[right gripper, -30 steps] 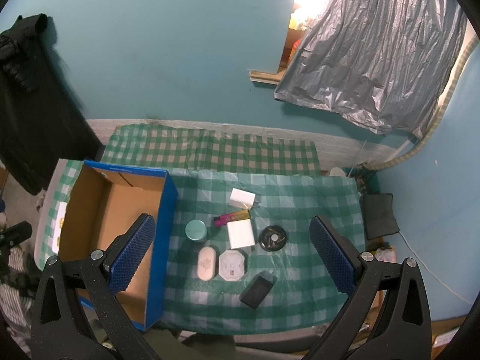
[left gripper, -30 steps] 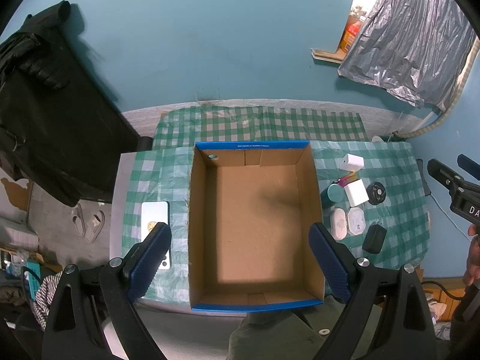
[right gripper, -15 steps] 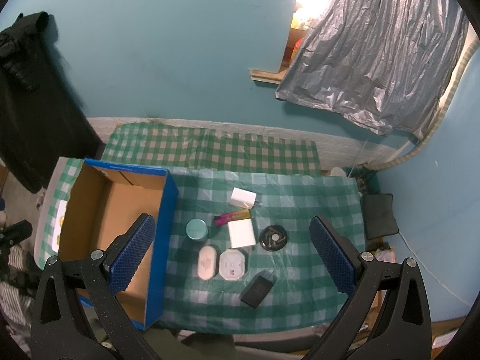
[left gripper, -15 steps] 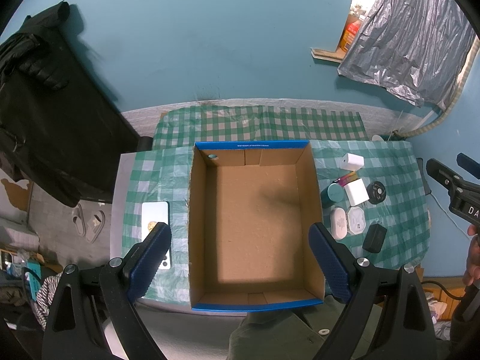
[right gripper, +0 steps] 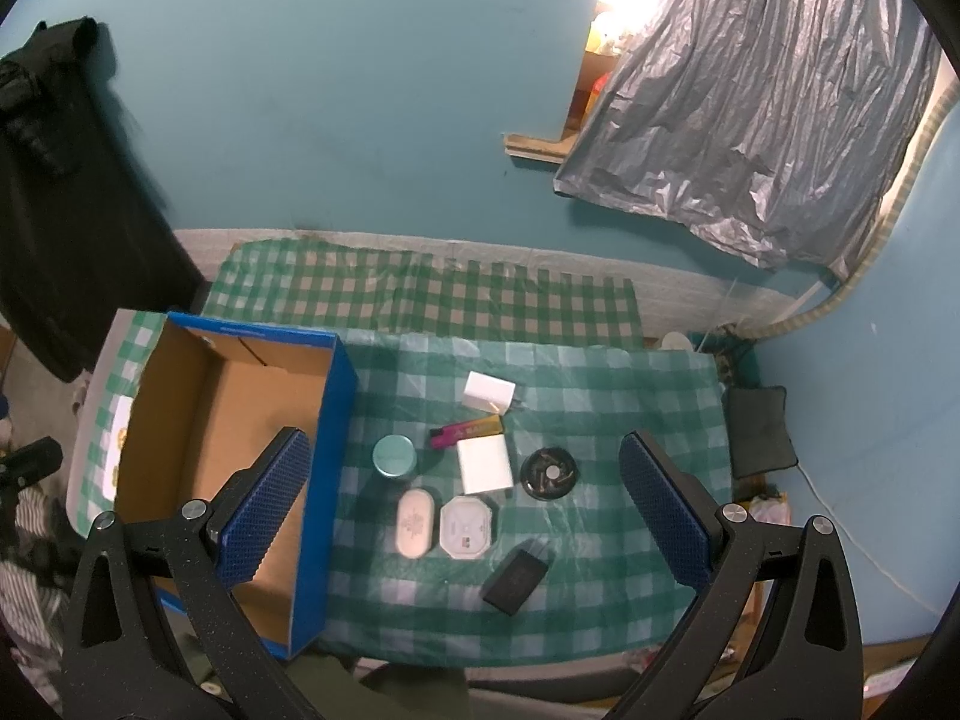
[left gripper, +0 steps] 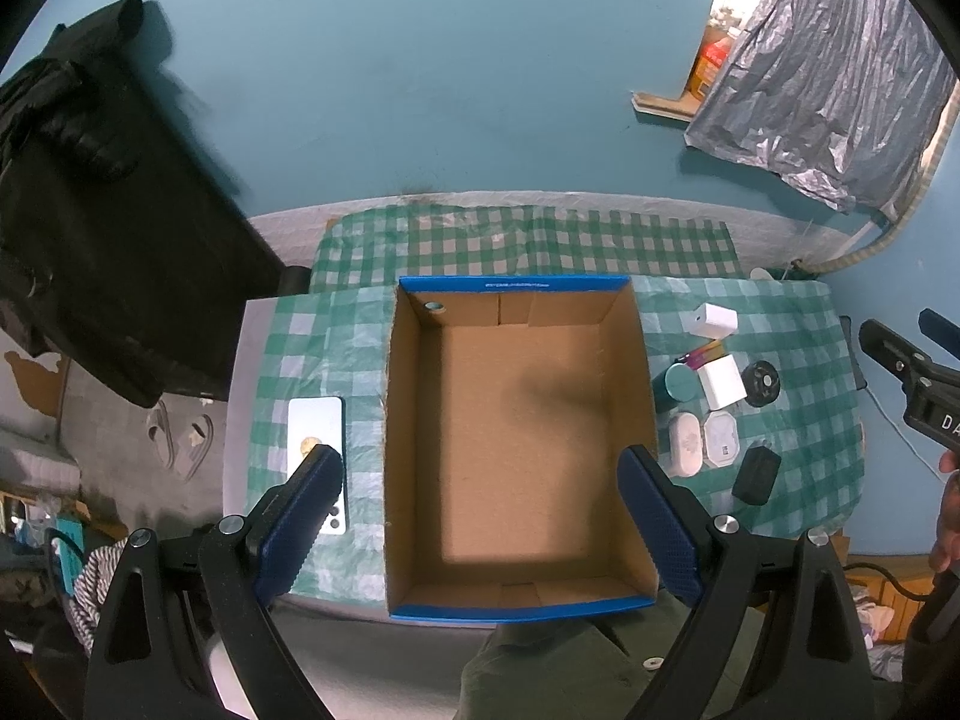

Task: Organize rigid objects
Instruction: 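Move the right tool to the black charger and close on it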

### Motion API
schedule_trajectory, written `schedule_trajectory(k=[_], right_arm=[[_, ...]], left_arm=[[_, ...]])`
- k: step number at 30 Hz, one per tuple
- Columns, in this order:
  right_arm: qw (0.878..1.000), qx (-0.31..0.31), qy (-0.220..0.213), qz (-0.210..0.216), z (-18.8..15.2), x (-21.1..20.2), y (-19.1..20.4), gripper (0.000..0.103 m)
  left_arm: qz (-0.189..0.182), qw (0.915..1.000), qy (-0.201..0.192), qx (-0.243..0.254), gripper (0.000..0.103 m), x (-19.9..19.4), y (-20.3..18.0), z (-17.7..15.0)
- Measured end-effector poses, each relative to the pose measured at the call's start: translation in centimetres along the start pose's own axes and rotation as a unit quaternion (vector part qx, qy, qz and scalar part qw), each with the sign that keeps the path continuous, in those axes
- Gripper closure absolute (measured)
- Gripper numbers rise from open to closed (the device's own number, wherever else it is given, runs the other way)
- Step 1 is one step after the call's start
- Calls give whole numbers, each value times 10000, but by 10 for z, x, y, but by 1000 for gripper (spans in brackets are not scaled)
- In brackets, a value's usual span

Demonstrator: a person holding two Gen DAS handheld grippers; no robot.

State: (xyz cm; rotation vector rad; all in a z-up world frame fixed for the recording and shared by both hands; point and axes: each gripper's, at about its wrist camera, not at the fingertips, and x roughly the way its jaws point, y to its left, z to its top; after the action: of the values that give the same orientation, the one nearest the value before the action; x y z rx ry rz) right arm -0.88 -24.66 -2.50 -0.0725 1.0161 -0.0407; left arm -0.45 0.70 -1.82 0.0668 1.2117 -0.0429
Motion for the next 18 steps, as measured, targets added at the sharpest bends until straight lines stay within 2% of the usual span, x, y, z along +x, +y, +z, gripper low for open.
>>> schedule_trajectory(k=[11,18], right_arm=[[9998,-56,193,-87,-7,11,4,1],[9987,18,484,-124,-15,33,-1,1]], left_arm=[[103,9992,327,-217,9,23,29,2],[153,9979,531,-325,9,46,47,-3]])
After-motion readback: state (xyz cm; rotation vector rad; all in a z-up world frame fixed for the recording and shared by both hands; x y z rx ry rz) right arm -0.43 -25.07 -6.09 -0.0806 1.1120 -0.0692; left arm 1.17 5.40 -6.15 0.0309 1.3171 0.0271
